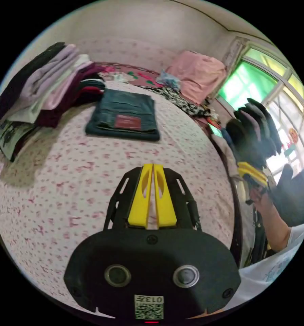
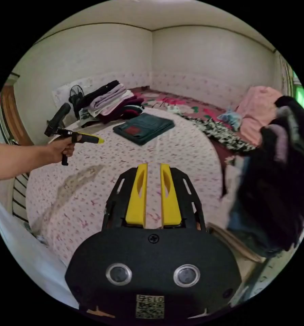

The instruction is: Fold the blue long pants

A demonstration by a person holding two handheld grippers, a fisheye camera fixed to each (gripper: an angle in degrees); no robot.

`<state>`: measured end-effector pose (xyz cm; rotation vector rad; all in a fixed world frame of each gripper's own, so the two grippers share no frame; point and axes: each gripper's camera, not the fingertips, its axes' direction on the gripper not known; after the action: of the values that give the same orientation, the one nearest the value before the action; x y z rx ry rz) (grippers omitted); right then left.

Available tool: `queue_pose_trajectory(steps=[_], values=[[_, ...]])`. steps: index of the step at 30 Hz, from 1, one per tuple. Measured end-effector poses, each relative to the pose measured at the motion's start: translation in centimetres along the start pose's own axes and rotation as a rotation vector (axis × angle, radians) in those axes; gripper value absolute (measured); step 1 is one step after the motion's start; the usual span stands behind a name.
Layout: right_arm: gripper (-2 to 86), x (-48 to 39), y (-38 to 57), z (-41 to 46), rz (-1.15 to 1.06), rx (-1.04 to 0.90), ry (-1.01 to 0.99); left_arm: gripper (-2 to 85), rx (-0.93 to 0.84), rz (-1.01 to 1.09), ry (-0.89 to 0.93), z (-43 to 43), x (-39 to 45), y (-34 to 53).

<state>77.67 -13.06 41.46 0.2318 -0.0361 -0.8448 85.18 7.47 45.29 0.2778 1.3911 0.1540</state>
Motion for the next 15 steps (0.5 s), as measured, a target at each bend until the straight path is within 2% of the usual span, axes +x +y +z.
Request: queue_pose_trajectory(steps=[4, 9, 12, 15], values=[[9.6, -2.1, -5.5, 9.2, 0.076, -0.076, -0.079, 5.3, 0.034, -0.012, -0.05, -3.0, -7.6, -5.2], [12.1, -2.7, -12.1, 18.4, 0.137, -0.133, -0.081, 12.5, -0.042, 0.037, -0.071, -3.7, -14.1, -14.1], [12.4, -2.4, -15.6, 23.2, 0.159, -0.214, -0.069, 13.0, -0.092, 0.022, 0.008, -3.5, -16.3, -17.1], [10.6, -2.3, -18.2, 26.6, 0.174, -0.287, -0.058, 10.7, -0.125, 0.038, 0.011, -4.3, -17.0, -19.2]])
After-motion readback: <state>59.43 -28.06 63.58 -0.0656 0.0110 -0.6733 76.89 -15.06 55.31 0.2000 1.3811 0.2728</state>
